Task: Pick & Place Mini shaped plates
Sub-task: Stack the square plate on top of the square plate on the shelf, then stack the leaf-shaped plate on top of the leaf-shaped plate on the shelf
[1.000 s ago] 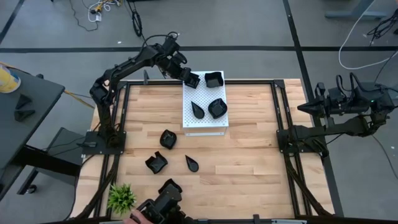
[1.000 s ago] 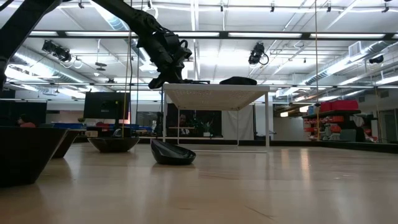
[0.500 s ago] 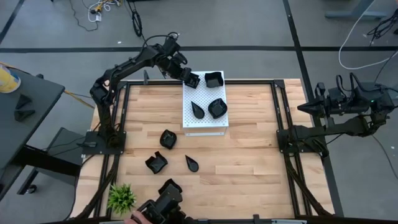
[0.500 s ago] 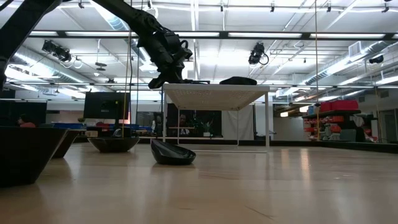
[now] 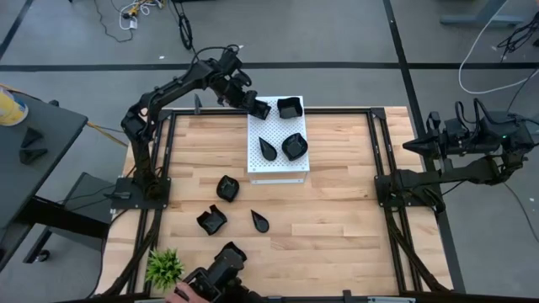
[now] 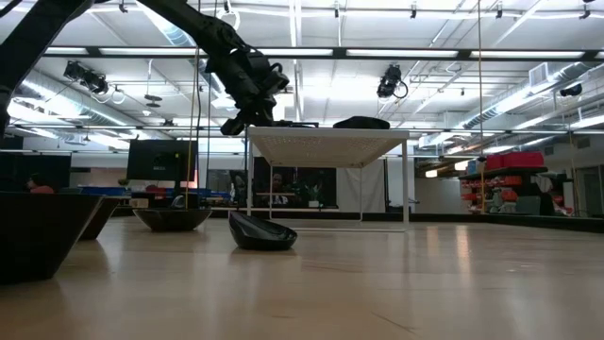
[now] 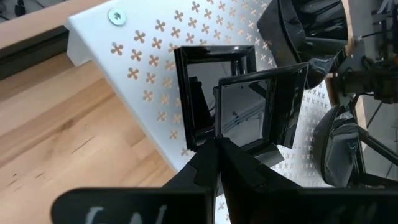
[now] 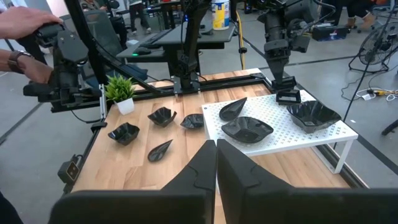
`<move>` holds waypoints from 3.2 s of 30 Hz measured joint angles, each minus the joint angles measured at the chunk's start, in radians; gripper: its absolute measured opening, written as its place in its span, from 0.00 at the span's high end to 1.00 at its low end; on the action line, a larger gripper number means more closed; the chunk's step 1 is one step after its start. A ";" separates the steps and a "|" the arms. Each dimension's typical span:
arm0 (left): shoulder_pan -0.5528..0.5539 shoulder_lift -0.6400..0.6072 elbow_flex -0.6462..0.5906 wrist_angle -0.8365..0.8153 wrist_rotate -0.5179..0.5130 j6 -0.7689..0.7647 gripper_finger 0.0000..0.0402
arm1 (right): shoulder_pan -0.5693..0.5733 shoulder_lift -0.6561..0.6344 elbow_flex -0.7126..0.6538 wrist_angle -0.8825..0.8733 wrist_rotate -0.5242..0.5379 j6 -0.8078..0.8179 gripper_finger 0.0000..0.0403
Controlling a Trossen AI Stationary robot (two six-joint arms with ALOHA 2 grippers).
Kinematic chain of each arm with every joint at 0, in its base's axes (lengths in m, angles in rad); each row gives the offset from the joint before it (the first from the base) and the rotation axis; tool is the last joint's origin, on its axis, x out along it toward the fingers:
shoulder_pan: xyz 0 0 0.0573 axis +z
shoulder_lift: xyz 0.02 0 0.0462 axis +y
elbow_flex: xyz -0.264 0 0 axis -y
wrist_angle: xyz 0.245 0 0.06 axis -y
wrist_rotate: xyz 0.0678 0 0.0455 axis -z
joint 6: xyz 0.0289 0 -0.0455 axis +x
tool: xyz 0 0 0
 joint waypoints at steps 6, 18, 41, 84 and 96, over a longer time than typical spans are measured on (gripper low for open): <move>0.002 0.000 0.000 0.003 -0.004 0.004 0.95 | 0.000 0.000 0.000 0.000 0.000 0.000 0.95; -0.013 0.048 0.001 0.042 0.000 0.013 0.95 | 0.000 0.000 0.000 0.000 0.000 0.000 0.95; -0.010 0.045 0.001 0.039 0.027 0.045 0.74 | 0.000 0.000 0.000 0.000 0.000 0.000 0.95; -0.216 0.029 0.413 -0.533 -0.306 0.265 0.72 | 0.000 0.000 0.000 0.000 0.000 0.000 0.95; -0.323 0.030 0.417 -0.544 -0.324 0.237 0.72 | 0.000 0.000 0.000 0.000 0.000 0.000 0.95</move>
